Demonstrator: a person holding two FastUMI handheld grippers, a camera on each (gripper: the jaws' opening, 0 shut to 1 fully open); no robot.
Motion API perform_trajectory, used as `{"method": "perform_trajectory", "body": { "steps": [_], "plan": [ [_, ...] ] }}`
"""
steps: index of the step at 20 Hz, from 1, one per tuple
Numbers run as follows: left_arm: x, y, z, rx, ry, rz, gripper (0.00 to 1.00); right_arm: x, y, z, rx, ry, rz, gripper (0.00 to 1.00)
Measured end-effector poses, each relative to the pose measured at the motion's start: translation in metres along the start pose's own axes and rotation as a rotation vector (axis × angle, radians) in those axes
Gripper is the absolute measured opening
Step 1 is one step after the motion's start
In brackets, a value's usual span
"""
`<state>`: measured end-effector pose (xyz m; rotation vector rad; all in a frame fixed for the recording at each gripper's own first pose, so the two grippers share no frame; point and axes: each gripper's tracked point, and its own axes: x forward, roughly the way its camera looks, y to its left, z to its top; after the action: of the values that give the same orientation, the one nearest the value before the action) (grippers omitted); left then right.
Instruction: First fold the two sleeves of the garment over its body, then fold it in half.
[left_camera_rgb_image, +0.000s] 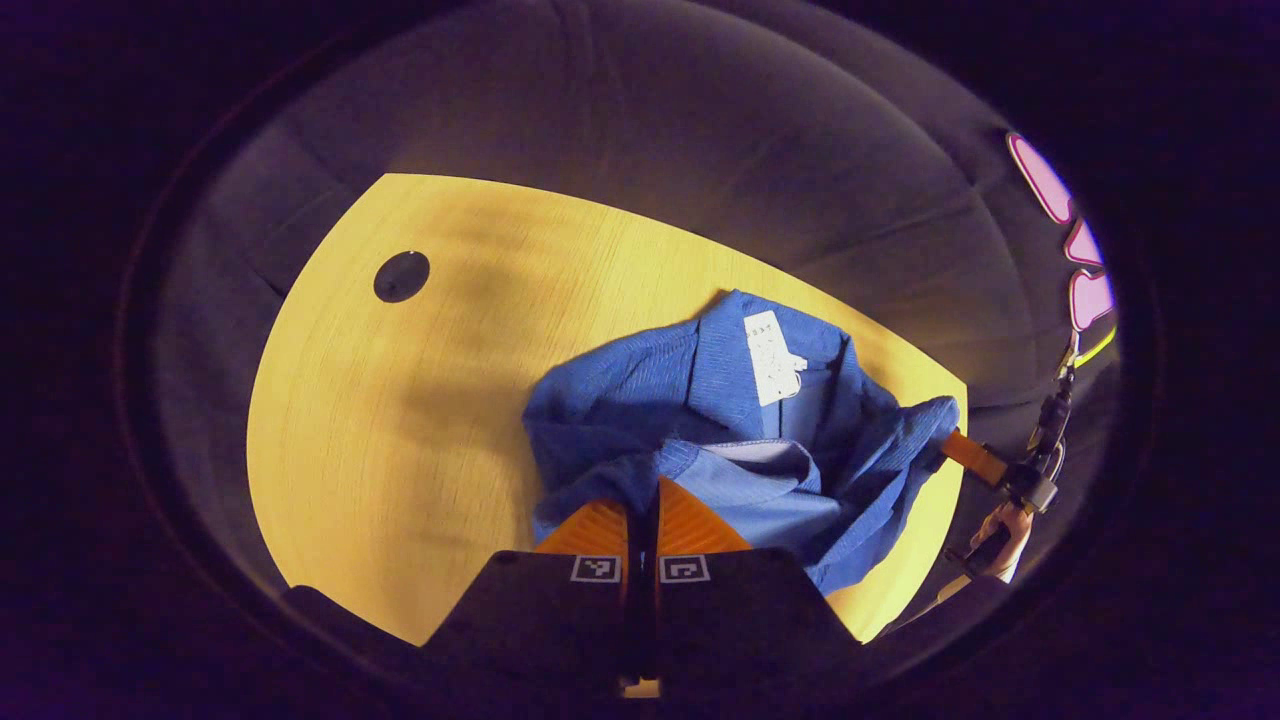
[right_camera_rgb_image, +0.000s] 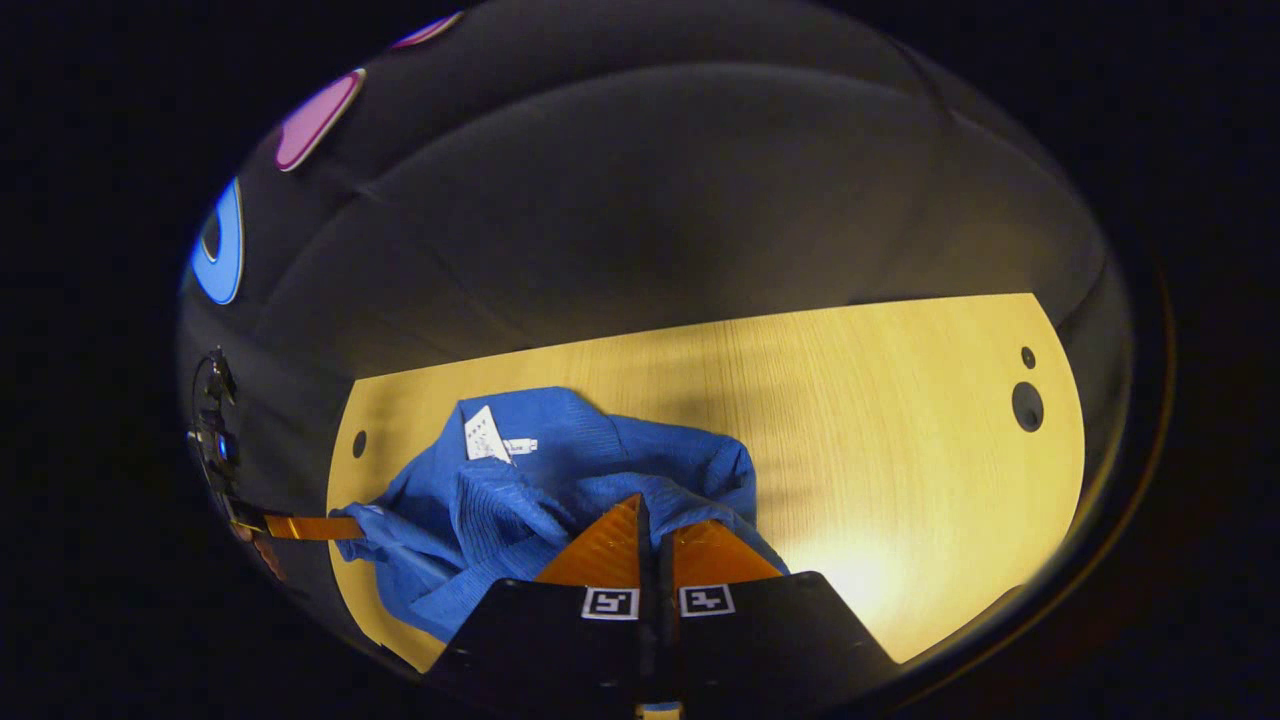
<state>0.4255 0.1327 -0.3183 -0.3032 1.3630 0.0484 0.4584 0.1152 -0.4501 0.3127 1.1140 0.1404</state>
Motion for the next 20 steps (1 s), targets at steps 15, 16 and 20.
{"method": "perform_trajectory", "body": {
  "steps": [15,16,20],
  "plan": [
    [-0.071,0.0,0.051,-0.022,-0.537,0.07,0.85,-0.119,0.009,0.1,-0.242,-0.509,-0.016,0.95],
    [-0.083,-0.007,0.049,0.016,-0.587,0.096,0.85,-0.136,0.018,0.097,-0.271,-0.53,-0.008,0.95],
    [-0.132,-0.045,0.017,0.126,-0.774,0.119,0.85,-0.22,0.063,0.072,-0.36,-0.623,0.042,0.96]
  ]
}}
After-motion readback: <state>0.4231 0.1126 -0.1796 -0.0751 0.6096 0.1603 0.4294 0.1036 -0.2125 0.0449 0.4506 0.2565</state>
